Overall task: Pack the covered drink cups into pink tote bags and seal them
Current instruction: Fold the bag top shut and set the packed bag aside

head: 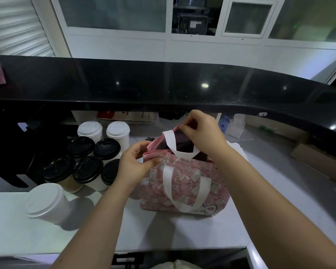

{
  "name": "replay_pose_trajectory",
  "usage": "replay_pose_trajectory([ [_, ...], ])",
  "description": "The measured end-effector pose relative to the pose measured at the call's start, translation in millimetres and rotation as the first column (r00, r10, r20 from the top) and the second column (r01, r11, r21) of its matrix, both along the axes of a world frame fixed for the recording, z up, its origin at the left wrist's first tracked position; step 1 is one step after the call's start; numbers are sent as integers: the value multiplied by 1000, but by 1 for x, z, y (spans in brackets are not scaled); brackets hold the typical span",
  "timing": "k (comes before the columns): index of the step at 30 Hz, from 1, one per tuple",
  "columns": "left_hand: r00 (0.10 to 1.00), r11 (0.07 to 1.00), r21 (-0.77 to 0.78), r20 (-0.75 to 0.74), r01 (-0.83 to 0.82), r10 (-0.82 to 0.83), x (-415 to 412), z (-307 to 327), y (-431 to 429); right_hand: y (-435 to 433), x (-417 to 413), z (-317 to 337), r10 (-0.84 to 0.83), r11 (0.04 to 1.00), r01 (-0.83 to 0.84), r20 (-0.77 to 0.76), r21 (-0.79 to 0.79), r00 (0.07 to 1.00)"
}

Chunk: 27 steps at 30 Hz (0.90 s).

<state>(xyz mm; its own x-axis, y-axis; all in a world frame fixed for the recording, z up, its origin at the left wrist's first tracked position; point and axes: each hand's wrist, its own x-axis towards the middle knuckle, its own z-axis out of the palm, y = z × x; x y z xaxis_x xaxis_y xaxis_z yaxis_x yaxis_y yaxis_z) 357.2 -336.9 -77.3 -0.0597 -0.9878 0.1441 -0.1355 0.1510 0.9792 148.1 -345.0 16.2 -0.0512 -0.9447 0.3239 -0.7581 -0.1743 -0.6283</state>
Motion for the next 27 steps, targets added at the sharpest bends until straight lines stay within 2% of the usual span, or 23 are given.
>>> replay_pose_trajectory([
  [7,1000,1000,12,-18,-5,5,-1,0,0,-9,0,4,-34,999,33,59,19,998],
  [11,1000,1000,-29,-10,3,-3,0,2,0,-5,-4,11,88,995,-86,-45,53,995],
  [14,1000,998,-55,7,-9,10,1,1,-1,9,-27,23,190,971,-183,-31,152,981],
  [16,1000,999,-44,8,-9,10,0,-1,-2,26,-53,25,192,968,-216,174,130,966],
  [18,1000,1000,-31,1,-1,1,0,-2,-3,45,-81,15,119,989,-149,479,25,870],
  [19,1000,1000,-29,-4,4,-4,0,-3,-4,54,-94,4,81,996,-89,567,-15,820],
  [21,1000,1000,-26,-11,3,-3,0,-3,-5,71,-114,-26,20,999,-34,640,10,768],
  [25,1000,1000,-13,-16,3,-3,-1,-5,-7,88,-122,-77,8,954,-207,670,219,742],
  [27,1000,1000,0,-22,3,-3,-1,-3,-7,85,-115,-87,13,934,-254,684,253,729],
])
